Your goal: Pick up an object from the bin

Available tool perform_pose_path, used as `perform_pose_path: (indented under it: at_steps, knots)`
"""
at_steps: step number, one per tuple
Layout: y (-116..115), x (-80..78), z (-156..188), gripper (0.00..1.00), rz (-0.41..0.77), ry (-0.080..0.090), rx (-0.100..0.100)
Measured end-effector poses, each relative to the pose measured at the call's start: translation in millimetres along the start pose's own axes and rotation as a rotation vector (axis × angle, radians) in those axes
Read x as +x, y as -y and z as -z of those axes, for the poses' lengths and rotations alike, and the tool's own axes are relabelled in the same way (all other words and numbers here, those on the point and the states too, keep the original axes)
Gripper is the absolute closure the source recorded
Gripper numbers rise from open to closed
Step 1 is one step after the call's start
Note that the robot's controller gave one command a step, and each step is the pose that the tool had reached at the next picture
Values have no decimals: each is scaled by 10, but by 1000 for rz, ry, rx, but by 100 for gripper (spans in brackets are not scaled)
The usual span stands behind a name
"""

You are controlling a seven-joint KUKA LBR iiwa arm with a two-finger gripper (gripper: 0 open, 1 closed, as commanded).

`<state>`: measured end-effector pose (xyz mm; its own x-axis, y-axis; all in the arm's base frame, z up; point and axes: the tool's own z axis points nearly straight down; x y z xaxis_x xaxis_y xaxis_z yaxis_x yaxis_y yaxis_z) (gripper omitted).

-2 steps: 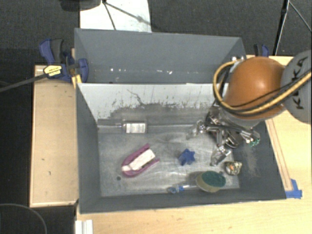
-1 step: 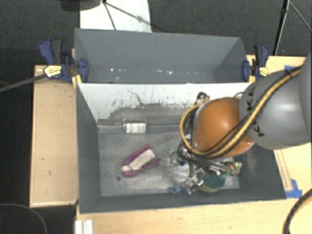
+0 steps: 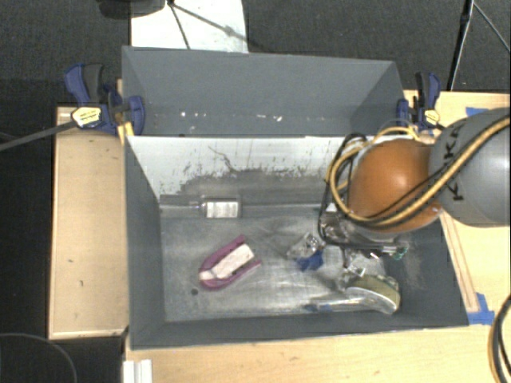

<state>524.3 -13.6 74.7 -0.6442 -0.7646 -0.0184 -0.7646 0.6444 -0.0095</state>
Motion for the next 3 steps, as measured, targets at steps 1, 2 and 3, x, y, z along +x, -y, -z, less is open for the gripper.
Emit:
perform_pose_path:
  at_steps: [1,2,3]
  knots:
    - [-416,-96,194,0,-157,3,7]
    - [406,-229,-23,0,-263,-14,-5]
    - [3,123,13,0,-137,5,11]
